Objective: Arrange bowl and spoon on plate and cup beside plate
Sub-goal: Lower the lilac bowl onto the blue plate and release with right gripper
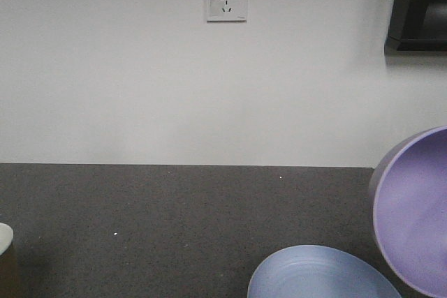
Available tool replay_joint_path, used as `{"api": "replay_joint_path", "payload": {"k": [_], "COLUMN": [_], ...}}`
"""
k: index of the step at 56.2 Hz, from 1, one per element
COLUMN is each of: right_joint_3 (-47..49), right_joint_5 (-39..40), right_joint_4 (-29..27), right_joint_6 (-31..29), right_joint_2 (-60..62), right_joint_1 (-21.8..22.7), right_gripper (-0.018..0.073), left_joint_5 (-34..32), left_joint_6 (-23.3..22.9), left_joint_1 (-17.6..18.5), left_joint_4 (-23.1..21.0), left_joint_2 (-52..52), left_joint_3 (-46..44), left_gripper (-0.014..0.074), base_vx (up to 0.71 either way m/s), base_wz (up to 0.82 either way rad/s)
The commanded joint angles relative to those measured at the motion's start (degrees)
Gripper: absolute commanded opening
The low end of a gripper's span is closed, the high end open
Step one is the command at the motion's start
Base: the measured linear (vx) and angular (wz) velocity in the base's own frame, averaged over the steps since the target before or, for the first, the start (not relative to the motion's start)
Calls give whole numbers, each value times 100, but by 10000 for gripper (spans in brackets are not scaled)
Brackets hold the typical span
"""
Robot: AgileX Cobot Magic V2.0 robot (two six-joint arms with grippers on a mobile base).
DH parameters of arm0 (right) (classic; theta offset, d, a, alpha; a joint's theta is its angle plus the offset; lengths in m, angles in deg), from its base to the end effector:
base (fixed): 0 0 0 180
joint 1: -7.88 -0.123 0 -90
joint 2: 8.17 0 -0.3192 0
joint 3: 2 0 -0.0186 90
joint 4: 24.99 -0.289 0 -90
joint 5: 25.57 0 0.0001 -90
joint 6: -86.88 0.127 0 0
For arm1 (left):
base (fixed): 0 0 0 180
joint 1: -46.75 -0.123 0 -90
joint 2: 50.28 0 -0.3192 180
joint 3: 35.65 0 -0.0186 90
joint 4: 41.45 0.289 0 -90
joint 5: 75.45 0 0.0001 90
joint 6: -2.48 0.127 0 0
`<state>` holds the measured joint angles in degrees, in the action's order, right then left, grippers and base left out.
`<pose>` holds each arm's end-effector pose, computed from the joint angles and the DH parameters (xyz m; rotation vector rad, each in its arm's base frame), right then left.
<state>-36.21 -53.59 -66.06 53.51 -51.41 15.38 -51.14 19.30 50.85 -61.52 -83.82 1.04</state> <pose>0.1684 0.0174 0.4030 -0.0544 1.7298 0.2293 0.1235 -0.0269 0.4075 0.1446 1.6234 -0.1917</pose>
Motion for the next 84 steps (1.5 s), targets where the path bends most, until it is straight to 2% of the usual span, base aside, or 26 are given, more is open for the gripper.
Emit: {"api": "replay_joint_path", "payload": {"k": [1, 12, 26, 38, 61, 74, 84], "right_joint_3": [294, 1072, 1585, 1584, 1584, 1584, 1584], "right_joint_5": [1, -1185, -1465, -1203, -873, -789, -789], "right_joint_4": [-80, 757, 1837, 1828, 1681, 1681, 1681], "right_joint_6": [255, 1019, 1828, 1820, 1756, 1731, 1731], "right_joint_2": [-470, -2088, -3834, -4547, -4947, -4984, -4984], "right_joint_1": [16, -46, -859, -992, -992, -992, -992], "right_gripper": [-9, -9, -9, -9, 25, 151, 344], "left_joint_5": [-478, -381, -221, -190, 72, 140, 260], "left_joint_6": [-162, -195, -209, -209, -209, -209, -209], "left_joint_1": [28, 28, 28, 28, 28, 28, 28], "left_joint_4": [-216, -197, -197, -197, -197, -197, -197], "left_joint_2": [-40, -40, -40, -40, -40, -40, -40], "left_joint_3": [-149, -149, -149, -149, -149, -149, -149], "left_gripper": [3, 3, 3, 3, 3, 3, 3], "base_vx": [0, 0, 0, 0, 0, 0, 0], "base_wz": [0, 0, 0, 0, 0, 0, 0]}}
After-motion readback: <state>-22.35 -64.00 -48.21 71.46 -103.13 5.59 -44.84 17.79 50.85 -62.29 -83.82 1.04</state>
